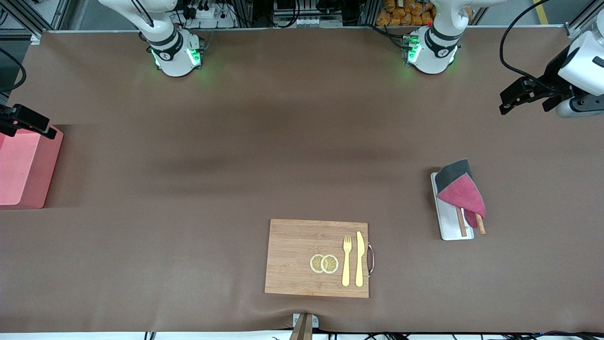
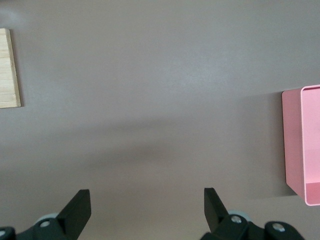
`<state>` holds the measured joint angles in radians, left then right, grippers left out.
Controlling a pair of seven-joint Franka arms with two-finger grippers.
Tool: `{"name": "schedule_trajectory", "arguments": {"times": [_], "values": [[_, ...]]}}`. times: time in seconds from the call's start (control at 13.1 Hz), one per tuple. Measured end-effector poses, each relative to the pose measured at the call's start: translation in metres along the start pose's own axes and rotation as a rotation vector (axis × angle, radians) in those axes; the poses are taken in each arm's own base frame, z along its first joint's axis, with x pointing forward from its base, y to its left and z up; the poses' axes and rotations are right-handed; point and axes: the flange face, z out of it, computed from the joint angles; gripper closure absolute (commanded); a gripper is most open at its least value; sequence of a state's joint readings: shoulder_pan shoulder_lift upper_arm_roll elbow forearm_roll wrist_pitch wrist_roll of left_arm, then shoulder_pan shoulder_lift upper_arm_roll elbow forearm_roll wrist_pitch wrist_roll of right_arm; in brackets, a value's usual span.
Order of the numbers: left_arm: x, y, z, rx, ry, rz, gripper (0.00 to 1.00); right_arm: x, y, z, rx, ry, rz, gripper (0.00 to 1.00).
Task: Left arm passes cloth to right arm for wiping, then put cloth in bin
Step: 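Move the left gripper down over the pink cloth on the white tray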
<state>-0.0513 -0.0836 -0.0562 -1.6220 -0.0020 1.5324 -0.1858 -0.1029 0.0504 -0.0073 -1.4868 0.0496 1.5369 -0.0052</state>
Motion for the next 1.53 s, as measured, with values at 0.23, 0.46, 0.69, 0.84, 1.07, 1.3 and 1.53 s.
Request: {"name": "schedule_trajectory", "arguments": {"times": [0.23, 0.46, 0.69, 0.84, 1.07, 1.3, 1.53], "values": [[0.000, -0.002, 0.000, 0.000, -0.002, -0.004, 0.00, 0.001, 0.008, 0.001, 0.000, -0.001, -0.007, 0.00], [0.001, -0.002, 0.002, 0.002, -0.012, -0.004, 0.00, 0.003, 0.015, 0.006, 0.000, -0.007, -0.008, 0.00], [0.006, 0.000, 0.009, 0.004, -0.029, -0.002, 0.00, 0.004, 0.020, 0.006, 0.001, -0.006, -0.004, 0.00], [0.009, 0.000, 0.015, 0.006, -0.042, -0.002, 0.00, 0.005, 0.020, 0.008, 0.001, -0.010, -0.005, 0.00], [0.011, 0.001, 0.019, 0.007, -0.048, -0.001, 0.00, 0.006, 0.023, 0.010, 0.001, -0.013, 0.001, 0.00], [0.012, 0.001, 0.019, 0.006, -0.048, -0.001, 0.00, 0.008, 0.026, 0.012, 0.001, -0.008, 0.007, 0.00], [0.015, 0.002, 0.025, 0.008, -0.059, 0.000, 0.00, 0.009, 0.028, 0.013, 0.001, -0.009, 0.008, 0.00]]}}
